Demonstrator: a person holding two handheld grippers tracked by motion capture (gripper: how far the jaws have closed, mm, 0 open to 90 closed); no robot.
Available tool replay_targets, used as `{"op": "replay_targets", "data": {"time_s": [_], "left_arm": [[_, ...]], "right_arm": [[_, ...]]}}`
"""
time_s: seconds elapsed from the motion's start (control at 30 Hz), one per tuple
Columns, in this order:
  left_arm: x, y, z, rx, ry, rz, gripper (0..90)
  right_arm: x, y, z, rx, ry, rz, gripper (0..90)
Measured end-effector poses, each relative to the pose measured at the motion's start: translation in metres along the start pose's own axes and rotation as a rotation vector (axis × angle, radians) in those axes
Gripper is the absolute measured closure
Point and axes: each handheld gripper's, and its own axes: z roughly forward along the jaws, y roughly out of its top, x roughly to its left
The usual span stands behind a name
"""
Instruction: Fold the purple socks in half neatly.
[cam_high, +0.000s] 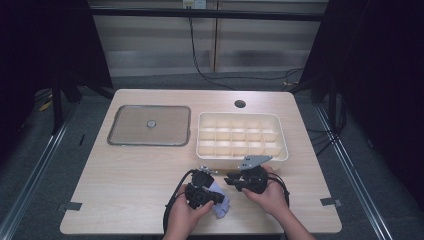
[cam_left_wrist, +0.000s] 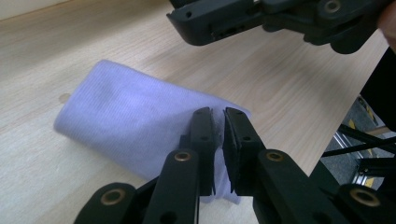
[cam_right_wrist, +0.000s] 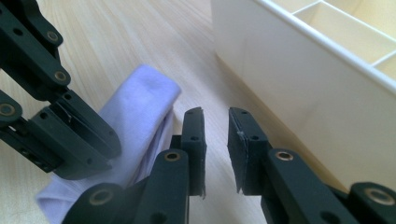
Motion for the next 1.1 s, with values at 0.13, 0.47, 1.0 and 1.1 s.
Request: {"op": "replay_targets", "data": {"time_s": [0.13,0.47,1.0,1.1], "left_arm": [[0.000,0.001,0.003,-0.001,0.005,-0.003,82.9],[-0.002,0.005,-0.003,-0.006,0.015,0.041,79.1],[0.014,-0.003,-0.038,-0.036,0.074,0.090,63.7],[0.021,-0.007,-0.042,-0.037,0.088,0.091,61.5]], "right_arm": [[-0.002,0.000,-0.004,-0.001,-0.008,0.008,75.1],[-0.004,0.001,-0.013,0.000,-0.019,0.009,72.5],[0.001,0.009,-0.017,0.016,0.022,0.061,68.6],[0.002,0.011,-0.018,0.030,0.025,0.067,67.4]]}}
